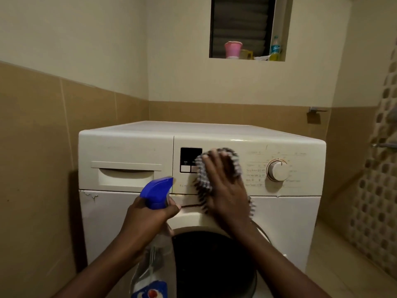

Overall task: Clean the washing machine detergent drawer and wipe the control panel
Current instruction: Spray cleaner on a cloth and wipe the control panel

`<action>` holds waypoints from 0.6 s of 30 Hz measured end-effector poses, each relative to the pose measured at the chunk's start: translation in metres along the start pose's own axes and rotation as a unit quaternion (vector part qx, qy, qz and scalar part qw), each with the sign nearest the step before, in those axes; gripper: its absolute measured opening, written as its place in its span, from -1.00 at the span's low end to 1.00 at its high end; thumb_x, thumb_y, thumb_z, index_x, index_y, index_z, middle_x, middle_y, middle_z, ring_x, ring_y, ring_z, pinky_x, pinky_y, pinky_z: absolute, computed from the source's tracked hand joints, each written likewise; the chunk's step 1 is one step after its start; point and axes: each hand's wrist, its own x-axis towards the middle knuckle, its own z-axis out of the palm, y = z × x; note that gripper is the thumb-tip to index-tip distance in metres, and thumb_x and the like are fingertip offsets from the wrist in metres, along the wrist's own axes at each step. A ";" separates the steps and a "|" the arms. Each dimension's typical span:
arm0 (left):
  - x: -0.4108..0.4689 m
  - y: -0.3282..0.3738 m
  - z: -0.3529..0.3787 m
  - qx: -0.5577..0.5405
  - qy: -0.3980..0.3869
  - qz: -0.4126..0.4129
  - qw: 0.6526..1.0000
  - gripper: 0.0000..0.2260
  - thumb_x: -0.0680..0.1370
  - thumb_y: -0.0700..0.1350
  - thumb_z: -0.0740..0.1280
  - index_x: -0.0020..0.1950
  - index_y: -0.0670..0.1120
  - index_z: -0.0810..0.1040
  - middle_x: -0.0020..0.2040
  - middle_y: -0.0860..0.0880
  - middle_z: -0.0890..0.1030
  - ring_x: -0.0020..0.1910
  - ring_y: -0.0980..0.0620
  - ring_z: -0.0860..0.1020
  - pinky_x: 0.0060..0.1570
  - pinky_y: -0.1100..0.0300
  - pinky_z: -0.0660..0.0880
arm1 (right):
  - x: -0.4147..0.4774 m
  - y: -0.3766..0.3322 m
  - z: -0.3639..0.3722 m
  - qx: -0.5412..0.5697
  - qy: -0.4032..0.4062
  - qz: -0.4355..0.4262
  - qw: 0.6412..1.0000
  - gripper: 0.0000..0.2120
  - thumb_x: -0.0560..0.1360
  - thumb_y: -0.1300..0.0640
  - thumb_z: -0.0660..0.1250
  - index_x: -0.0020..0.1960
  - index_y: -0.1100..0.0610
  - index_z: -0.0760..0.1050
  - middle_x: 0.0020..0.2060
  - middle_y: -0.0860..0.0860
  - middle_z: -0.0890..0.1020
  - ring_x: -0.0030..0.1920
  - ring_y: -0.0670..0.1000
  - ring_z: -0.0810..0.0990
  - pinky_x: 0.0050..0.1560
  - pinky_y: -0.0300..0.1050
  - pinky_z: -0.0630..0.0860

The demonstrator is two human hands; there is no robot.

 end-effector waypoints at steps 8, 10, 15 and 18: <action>0.000 0.000 -0.009 -0.014 -0.009 0.013 1.000 -0.76 0.46 -0.23 0.46 0.04 -0.10 0.48 -0.16 -0.13 0.55 -0.21 -0.01 0.53 -0.29 0.23 0.50 | 0.034 -0.006 -0.003 -0.015 0.075 0.095 0.992 -0.18 0.31 0.17 0.26 0.55 0.12 0.15 0.56 0.06 0.14 0.58 0.08 -0.01 0.55 0.10 -0.05; 0.001 0.001 -0.009 -0.006 -0.007 0.020 1.000 -0.73 0.42 -0.17 0.51 0.06 -0.14 0.54 -0.12 -0.19 0.60 -0.19 -0.12 0.59 -0.18 0.03 0.57 | 0.042 -0.026 0.005 -0.019 0.046 0.038 0.998 -0.32 0.45 0.06 0.19 0.55 0.11 0.16 0.56 0.05 0.15 0.58 0.07 0.00 0.54 0.12 -0.01; 0.002 0.005 -0.004 -0.043 0.019 0.037 0.998 -0.80 0.40 -0.24 0.52 -0.03 -0.10 0.62 -0.18 -0.21 0.69 -0.39 -0.20 0.61 -0.24 -0.01 0.59 | 0.016 -0.046 0.030 -0.029 -0.022 -0.117 0.992 -0.36 0.56 -0.14 0.20 0.56 0.08 0.16 0.56 0.01 0.14 0.58 0.03 -0.04 0.54 0.05 0.02; 0.003 0.006 -0.006 -0.043 0.022 0.038 0.998 -0.84 0.40 -0.24 0.52 -0.05 -0.17 0.62 -0.20 -0.25 0.67 -0.42 -0.21 0.60 -0.28 0.07 0.55 | 0.031 -0.031 0.026 -0.043 -0.027 -0.154 0.987 -0.27 0.46 -0.06 0.34 0.55 0.04 0.17 0.56 -0.02 0.15 0.58 0.03 -0.02 0.52 0.03 0.08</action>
